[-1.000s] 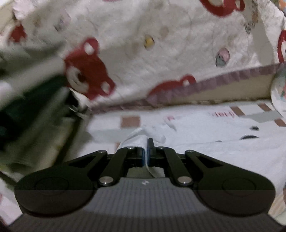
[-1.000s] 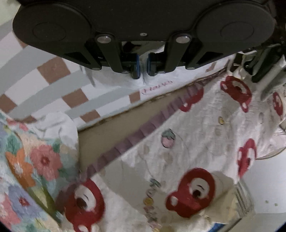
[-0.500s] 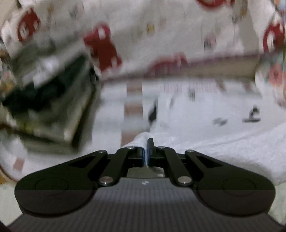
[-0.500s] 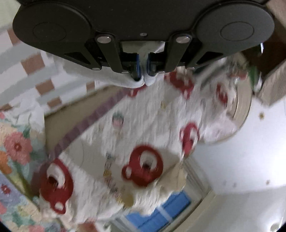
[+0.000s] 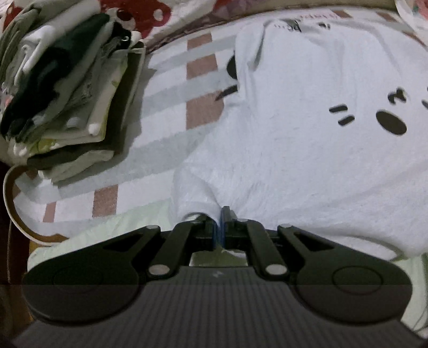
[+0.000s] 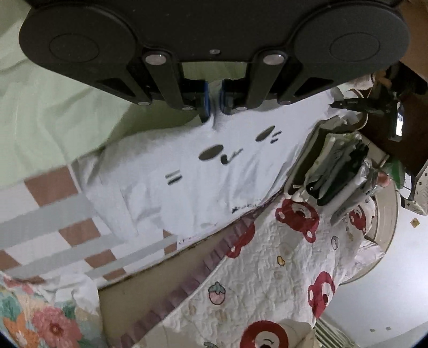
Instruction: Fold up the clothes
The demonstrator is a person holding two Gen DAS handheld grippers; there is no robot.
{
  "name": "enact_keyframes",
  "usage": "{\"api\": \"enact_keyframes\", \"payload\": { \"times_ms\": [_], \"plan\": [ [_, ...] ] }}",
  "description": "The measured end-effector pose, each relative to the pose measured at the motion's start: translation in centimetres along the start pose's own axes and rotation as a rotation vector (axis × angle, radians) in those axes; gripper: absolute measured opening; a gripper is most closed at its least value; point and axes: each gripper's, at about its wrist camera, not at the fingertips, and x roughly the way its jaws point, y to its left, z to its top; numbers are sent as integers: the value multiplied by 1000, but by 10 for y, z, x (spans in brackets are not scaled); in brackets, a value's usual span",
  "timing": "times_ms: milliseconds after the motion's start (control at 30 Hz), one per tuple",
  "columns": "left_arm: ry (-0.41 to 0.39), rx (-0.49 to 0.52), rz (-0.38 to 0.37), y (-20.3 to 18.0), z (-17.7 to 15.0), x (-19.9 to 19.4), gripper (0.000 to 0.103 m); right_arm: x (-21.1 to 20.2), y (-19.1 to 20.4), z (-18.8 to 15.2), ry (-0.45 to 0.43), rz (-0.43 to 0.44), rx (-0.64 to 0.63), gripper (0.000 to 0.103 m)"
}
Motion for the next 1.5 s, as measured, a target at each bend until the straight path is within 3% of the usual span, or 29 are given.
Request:
{"api": "enact_keyframes", "payload": {
  "times_ms": [133, 233, 300, 400, 467, 567, 667, 733, 800, 867, 967, 1100, 1200, 1267, 1367, 1500],
  "plan": [
    [-140, 55, 5, 4, 5, -34, 3, -24, 20, 0, -153, 84, -86, 10],
    [-178, 69, -15, 9, 6, -56, 3, -43, 42, 9, -162, 139, -121, 10],
    [-149, 117, 8, 5, -2, -54, 3, -45, 45, 3, -123, 147, -129, 10],
    [-68, 177, 28, -3, -16, -35, 3, -30, 32, -20, -33, 52, -131, 9],
    [7, 199, 3, -8, -25, -17, 3, -20, 19, -37, 2, 12, -95, 9],
    [94, 283, -98, -12, -33, 4, 5, -11, 6, -59, 7, -33, -72, 9],
    [140, 252, -139, -5, -25, 7, 6, -5, 8, -68, 15, -94, -149, 10],
    [123, 240, -149, -2, -17, -5, 13, -4, 10, -69, 21, -110, -174, 10],
    [84, 214, -194, 3, -6, -25, 32, -5, 8, -65, 15, -102, -163, 10],
    [29, 198, -261, 7, 6, -44, 45, -7, 5, -59, 7, -78, -109, 10],
    [-56, 196, -319, -1, 30, -60, 49, -4, 1, -48, -23, -21, 6, 10],
    [-138, 276, -467, -71, 67, -71, 49, 13, 22, -28, -37, -49, -57, 11],
    [-187, 328, -600, -126, 92, -76, 51, 14, 33, -14, -86, 29, -37, 11],
    [-172, 346, -721, -168, 105, -74, 52, 13, 40, -8, -104, 54, -48, 10],
    [-78, 349, -836, -221, 118, -62, 56, 15, 56, -12, -84, 10, -203, 10],
    [-10, 413, -820, -271, 122, -46, 56, 19, 60, -19, -42, 29, -237, 10]
  ]
}}
